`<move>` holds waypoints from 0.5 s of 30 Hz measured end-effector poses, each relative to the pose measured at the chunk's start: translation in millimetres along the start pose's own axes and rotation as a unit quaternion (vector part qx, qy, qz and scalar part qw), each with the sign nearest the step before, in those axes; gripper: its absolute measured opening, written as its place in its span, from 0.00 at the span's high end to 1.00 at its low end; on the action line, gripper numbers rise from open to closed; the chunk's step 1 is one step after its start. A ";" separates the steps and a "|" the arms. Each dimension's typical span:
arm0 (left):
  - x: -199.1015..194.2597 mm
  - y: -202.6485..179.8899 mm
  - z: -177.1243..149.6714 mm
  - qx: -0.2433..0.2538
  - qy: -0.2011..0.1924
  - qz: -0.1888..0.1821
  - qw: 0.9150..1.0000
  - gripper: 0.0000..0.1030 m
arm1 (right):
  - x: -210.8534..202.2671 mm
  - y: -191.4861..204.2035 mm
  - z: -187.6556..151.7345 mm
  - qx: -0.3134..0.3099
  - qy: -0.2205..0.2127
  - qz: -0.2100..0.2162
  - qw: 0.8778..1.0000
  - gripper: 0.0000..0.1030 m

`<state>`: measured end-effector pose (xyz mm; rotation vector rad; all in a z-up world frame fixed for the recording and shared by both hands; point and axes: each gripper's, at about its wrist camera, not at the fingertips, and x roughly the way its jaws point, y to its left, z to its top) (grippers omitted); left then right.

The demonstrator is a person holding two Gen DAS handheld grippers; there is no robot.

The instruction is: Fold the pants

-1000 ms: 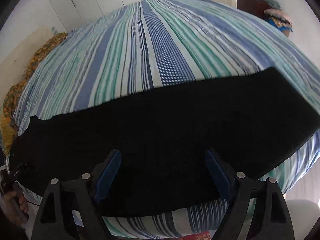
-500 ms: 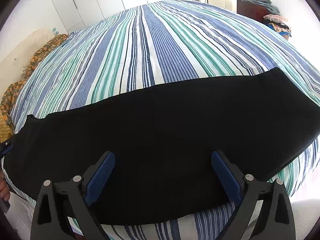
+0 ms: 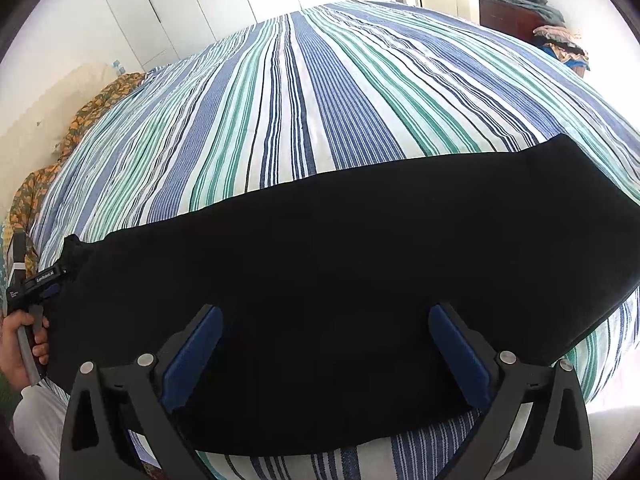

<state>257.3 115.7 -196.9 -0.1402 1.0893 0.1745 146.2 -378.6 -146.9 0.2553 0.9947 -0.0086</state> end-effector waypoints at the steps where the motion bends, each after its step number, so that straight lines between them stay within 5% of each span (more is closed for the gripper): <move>1: -0.3 0.3 -0.4 0.002 -0.001 -0.002 1.000 0.01 | 0.1 -2.5 3.5 0.001 0.006 0.008 1.000 0.01; 7: 0.1 2.8 -3.0 0.008 -0.007 -0.003 1.000 0.01 | 12.0 -64.7 61.7 0.043 0.071 0.033 0.996 0.01; 10: -1.7 2.0 -5.0 0.010 -0.010 -0.002 1.000 0.01 | 11.5 -120.5 90.1 0.080 0.096 -0.003 0.992 0.04; 15: -3.5 0.4 -8.7 0.013 -0.018 0.001 1.000 0.01 | -35.4 -208.6 100.7 0.134 0.073 -0.107 0.982 0.05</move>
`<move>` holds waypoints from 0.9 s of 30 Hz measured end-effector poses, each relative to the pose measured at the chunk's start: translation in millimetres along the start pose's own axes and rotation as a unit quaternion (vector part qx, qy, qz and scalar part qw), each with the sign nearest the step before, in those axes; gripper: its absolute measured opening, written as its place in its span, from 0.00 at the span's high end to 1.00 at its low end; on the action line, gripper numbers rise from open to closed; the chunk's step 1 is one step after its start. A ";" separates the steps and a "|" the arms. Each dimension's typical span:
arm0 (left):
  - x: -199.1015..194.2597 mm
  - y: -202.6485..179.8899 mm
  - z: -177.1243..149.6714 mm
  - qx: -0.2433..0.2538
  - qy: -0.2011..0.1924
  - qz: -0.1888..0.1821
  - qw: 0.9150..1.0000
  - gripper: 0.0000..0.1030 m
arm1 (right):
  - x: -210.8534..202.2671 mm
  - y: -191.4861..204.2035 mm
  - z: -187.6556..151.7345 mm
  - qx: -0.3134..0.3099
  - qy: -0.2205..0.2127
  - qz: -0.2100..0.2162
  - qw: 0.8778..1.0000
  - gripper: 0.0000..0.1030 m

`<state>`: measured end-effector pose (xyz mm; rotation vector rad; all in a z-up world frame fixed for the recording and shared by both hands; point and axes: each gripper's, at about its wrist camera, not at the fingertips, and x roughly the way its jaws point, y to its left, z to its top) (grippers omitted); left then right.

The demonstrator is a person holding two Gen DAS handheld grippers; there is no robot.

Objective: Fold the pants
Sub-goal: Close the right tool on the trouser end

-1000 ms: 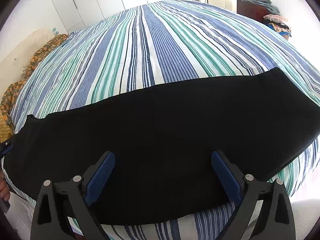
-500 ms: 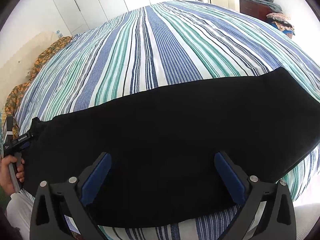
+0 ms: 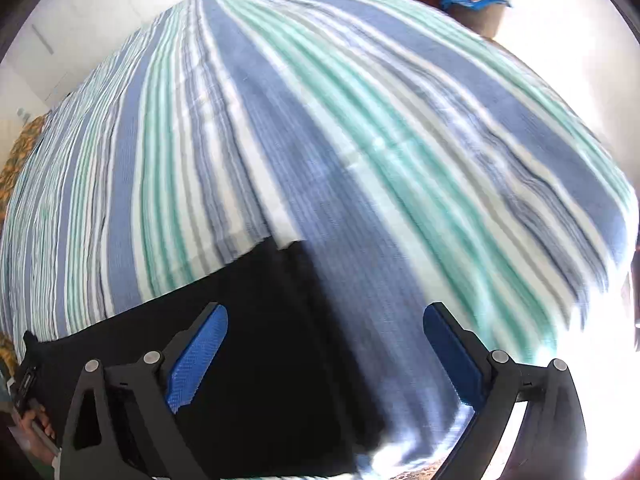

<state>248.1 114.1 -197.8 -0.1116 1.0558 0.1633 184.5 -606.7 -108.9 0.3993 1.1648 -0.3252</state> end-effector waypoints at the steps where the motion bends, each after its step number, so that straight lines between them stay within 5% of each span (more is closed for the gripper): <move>1: -0.2 -0.5 -0.9 0.001 -0.003 0.001 1.000 0.01 | -9.5 -17.6 -3.0 0.023 -0.012 0.016 1.000 0.05; 4: -0.9 -0.7 -2.4 0.002 -0.005 0.003 1.000 0.01 | -30.6 -58.7 -23.3 0.099 -0.038 0.107 0.989 0.05; 10: -1.5 -0.5 -2.6 0.002 -0.003 0.001 1.000 0.01 | -25.1 -72.2 -62.2 0.188 -0.015 0.301 0.935 0.05; 12: -1.7 -0.7 -2.6 0.002 -0.004 0.002 1.000 0.01 | -20.3 -65.3 -71.7 0.203 -0.006 0.319 0.926 0.05; 17: -1.6 -1.1 -2.9 0.002 -0.005 0.002 1.000 0.01 | -7.0 -60.3 -63.7 0.189 -0.006 0.328 0.926 0.05; 20: -2.0 -1.3 -3.1 0.002 -0.006 0.001 1.000 0.01 | 13.3 -58.3 -58.9 0.207 0.040 0.363 0.908 0.05; 23: -2.3 -1.7 -3.7 0.003 -0.008 0.001 1.000 0.01 | 16.0 -48.5 -55.0 0.198 0.049 0.441 0.874 0.07; 25: -2.3 -2.3 -4.1 0.003 -0.010 0.001 1.000 0.01 | 13.7 -40.7 -52.1 0.183 0.046 0.442 0.877 0.07; 27: -2.5 -2.5 -4.4 0.004 -0.012 0.001 1.000 0.01 | 21.9 -32.9 -49.6 0.177 0.069 0.392 0.900 0.07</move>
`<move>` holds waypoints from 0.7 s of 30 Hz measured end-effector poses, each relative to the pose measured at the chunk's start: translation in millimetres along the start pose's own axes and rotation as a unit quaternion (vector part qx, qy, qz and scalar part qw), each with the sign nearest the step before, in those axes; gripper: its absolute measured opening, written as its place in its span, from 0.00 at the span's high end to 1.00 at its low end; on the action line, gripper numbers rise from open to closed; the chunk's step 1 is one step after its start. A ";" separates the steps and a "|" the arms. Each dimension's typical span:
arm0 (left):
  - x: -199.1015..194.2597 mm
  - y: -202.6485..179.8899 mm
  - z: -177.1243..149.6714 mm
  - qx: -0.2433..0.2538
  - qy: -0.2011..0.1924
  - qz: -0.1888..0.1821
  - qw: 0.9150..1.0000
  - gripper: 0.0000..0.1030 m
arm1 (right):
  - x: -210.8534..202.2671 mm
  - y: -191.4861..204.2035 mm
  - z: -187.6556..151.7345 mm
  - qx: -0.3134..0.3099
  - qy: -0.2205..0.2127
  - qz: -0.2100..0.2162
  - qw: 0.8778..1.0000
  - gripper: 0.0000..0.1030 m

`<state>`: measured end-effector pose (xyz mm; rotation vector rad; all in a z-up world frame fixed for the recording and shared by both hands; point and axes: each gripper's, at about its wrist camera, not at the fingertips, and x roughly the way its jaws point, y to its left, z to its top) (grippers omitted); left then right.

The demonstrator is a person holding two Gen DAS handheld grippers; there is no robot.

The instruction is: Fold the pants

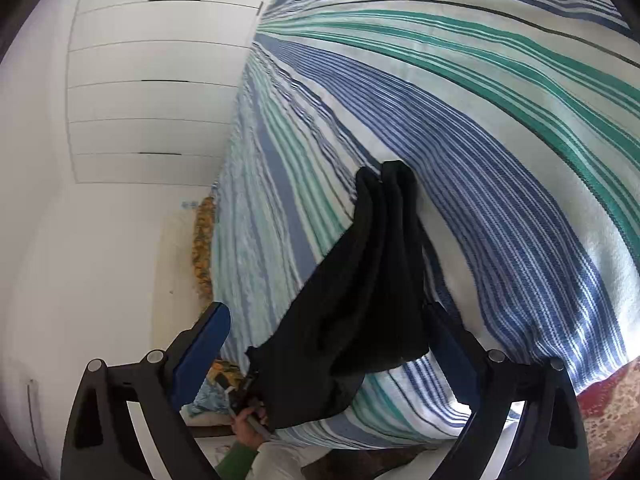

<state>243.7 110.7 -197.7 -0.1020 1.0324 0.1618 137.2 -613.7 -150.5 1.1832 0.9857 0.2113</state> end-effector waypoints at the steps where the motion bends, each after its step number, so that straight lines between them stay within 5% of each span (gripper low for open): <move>1: -0.1 0.0 0.1 0.000 0.000 0.000 1.000 0.01 | 6.8 -1.1 1.2 0.005 0.007 -0.022 1.000 0.10; 7: -0.2 0.6 0.5 -0.001 -0.002 -0.001 1.000 0.01 | 33.0 9.6 14.8 0.006 0.010 -0.070 0.997 0.10; 9: -0.3 1.0 0.5 -0.001 -0.003 -0.002 1.000 0.01 | 39.7 11.3 15.5 0.000 0.022 -0.099 0.995 0.18; 10: -0.2 1.2 0.5 -0.001 -0.004 -0.003 1.000 0.01 | 43.4 12.5 15.6 -0.011 0.029 -0.120 0.992 0.36; 11: -0.2 1.2 0.3 -0.001 -0.005 -0.003 1.000 0.01 | 45.0 15.5 12.9 -0.031 0.039 -0.145 0.988 0.65; 13: 0.0 1.3 0.2 -0.001 -0.007 -0.004 1.000 0.01 | 41.6 17.3 13.3 -0.057 0.050 -0.162 0.984 0.72; 17: 0.1 1.4 0.6 -0.003 -0.006 -0.004 1.000 0.01 | 36.5 28.7 1.4 -0.071 0.033 -0.115 0.990 0.79; 21: -11.6 5.5 9.7 -0.013 0.032 -0.025 0.999 0.02 | 26.2 42.0 -17.2 -0.043 0.009 0.025 0.999 0.79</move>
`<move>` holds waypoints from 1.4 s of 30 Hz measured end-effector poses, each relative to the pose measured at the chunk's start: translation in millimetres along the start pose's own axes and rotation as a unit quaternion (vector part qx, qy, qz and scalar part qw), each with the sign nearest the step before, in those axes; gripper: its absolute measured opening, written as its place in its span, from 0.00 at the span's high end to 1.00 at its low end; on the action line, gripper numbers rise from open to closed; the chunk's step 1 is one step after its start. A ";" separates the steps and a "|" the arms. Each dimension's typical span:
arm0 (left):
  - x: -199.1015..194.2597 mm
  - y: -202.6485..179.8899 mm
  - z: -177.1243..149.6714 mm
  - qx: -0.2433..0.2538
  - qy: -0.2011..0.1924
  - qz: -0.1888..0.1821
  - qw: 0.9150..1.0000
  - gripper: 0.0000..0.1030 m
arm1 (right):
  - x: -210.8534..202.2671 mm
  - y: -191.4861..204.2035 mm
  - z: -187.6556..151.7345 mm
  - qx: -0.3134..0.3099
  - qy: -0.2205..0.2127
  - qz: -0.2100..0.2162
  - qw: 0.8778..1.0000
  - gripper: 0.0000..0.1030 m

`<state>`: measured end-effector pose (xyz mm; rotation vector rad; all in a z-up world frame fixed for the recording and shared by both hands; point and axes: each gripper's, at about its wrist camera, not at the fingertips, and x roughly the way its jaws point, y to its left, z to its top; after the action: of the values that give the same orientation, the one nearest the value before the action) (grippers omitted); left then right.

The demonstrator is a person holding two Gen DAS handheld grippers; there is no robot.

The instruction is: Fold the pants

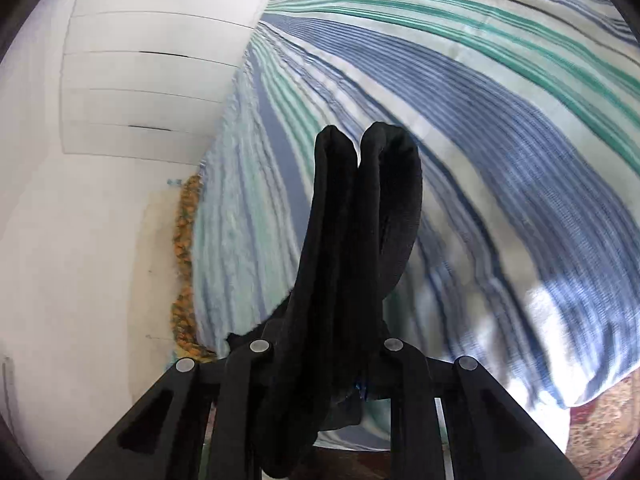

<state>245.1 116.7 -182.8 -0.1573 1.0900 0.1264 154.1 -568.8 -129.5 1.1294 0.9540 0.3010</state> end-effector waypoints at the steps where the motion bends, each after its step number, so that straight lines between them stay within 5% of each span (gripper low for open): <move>1: -8.0 2.2 -0.7 -0.007 0.003 -0.016 1.000 0.03 | -0.5 8.7 -7.0 0.000 -0.003 0.031 1.000 0.79; 7: -79.4 21.9 -43.2 -0.072 -0.041 -0.111 0.990 0.06 | 41.2 87.2 -58.3 -0.019 0.020 0.174 0.984 0.79; 11: -100.6 39.5 -84.6 -0.131 -0.057 -0.144 0.979 0.06 | 119.5 146.3 -104.5 -0.028 0.069 0.232 0.970 0.78; 15: -102.0 54.4 -97.3 -0.145 -0.059 -0.143 0.977 0.06 | 218.5 199.1 -169.5 -0.043 0.117 0.249 0.960 0.76; 16: -103.0 59.2 -95.9 -0.149 -0.065 -0.134 0.978 0.06 | 242.7 208.3 -187.8 -0.052 0.131 0.242 0.960 0.70; 17: -103.9 64.6 -95.1 -0.153 -0.071 -0.128 0.977 0.06 | 267.1 217.6 -206.5 -0.077 0.146 0.214 0.963 0.53; 19: -103.4 73.3 -95.9 -0.163 -0.075 -0.120 0.976 0.06 | 310.1 234.0 -243.1 -0.161 0.188 0.114 0.962 0.21; 22: -106.4 81.4 -100.7 -0.182 -0.081 -0.135 0.971 0.06 | 316.7 236.9 -279.2 -0.286 0.200 0.000 0.937 0.20; 25: -108.6 78.9 -101.2 -0.185 -0.085 -0.169 0.964 0.06 | 266.3 234.5 -286.8 -0.410 0.133 -0.063 0.900 0.20; 27: -109.9 67.1 -99.2 -0.164 -0.081 -0.209 0.961 0.07 | 230.7 223.5 -276.8 -0.443 0.090 -0.091 0.887 0.14; 31: -106.0 23.4 -94.3 -0.088 -0.050 -0.246 0.964 0.08 | 168.7 181.4 -247.1 -0.431 0.026 -0.140 0.891 0.11; 34: -97.0 -5.9 -92.6 -0.046 -0.019 -0.235 0.971 0.09 | 129.7 157.5 -235.6 -0.370 0.005 -0.147 0.917 0.11; 37: -81.1 -28.8 -92.3 -0.021 0.026 -0.191 0.981 0.22 | 129.0 162.4 -229.8 -0.362 -0.019 -0.135 0.922 0.11; 38: -76.8 -31.9 -91.6 -0.018 0.034 -0.168 0.985 0.35 | 125.2 161.8 -229.3 -0.373 -0.018 -0.137 0.918 0.11; 39: -75.6 -35.7 -91.1 -0.016 0.034 -0.145 0.989 0.66 | 126.7 163.9 -231.1 -0.382 -0.016 -0.136 0.914 0.11; 40: -75.6 -38.5 -89.7 -0.015 0.033 -0.127 0.991 0.80 | 129.0 166.3 -233.0 -0.390 -0.011 -0.132 0.911 0.11; 42: -77.4 -32.8 -84.1 -0.029 0.025 -0.128 0.991 0.91 | 132.4 169.9 -237.9 -0.406 -0.005 -0.130 0.905 0.11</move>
<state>142.3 66.7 -150.0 -0.3512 1.1075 -0.0765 90.0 -259.8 -71.1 0.2344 0.8301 0.4198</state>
